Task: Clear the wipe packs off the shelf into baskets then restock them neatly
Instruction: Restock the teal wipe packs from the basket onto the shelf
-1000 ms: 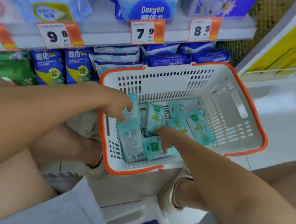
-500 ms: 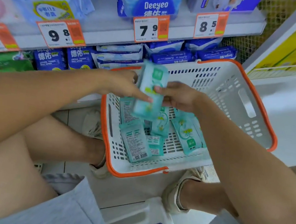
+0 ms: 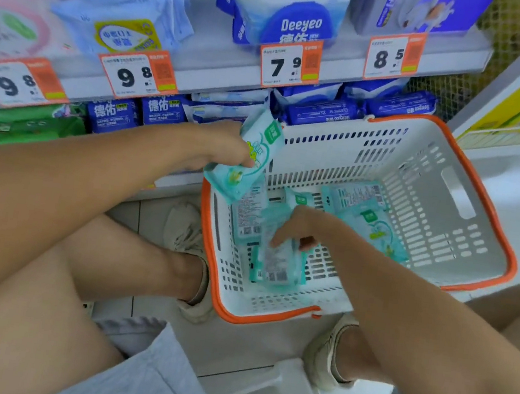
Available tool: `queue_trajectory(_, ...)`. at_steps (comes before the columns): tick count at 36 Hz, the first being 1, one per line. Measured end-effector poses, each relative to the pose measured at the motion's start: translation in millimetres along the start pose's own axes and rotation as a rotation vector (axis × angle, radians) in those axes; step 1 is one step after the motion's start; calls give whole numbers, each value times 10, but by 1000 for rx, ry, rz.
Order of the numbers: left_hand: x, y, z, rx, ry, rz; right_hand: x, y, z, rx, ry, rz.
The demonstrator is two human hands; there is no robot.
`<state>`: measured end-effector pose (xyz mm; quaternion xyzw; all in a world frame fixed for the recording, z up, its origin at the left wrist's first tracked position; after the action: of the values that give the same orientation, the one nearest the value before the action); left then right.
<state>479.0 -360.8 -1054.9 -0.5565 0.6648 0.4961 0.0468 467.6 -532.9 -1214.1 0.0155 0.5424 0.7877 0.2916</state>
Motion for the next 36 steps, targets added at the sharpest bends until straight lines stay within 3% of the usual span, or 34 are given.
queue_trajectory(6,-116,-23,-226,96,86,-71,-1189,755,434,-220,-581,-238)
queue_trajectory(11,157,58,-616,235,397,93,-1223,1181,881,-396,-787,-238)
queue_trajectory(15,240,165,-651,209,539,144,-1115,1196,986,-467,-922,-124)
queue_trajectory(20,267,208,-547,236,481,90,-992,1128,1011,-496,-1104,71)
queue_trajectory(24,232,98,-345,132,516,44,-850,1069,1064,-515,-1136,245)
queue_trajectory(25,203,75,-303,106,506,11,-885,1009,1026,-500,-1113,219)
queue_trajectory(27,156,42,-258,80,471,-35,-1125,769,740,-387,-984,-49)
queue_trajectory(29,180,21,-259,62,457,-3,-1431,497,229,-181,-641,-406)
queue_trajectory(30,206,3,-261,60,453,24,-1501,381,-3,-84,-388,-499)
queue_trajectory(32,277,-16,-273,43,438,85,-1383,131,-408,59,39,-465)
queue_trajectory(36,420,-53,-273,0,434,204,-820,-264,-1062,220,322,-273)
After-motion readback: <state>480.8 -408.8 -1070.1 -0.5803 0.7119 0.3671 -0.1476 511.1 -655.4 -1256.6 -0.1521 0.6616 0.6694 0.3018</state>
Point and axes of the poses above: each hand's wrist, its own y-axis away from the middle knuckle, its own x-axis out of the palm, z = x × y, the point moved 10 cm from there along -y, towards the middle knuckle, and after that the axes turned 9 degrees about -y, right-handed, at the moved point
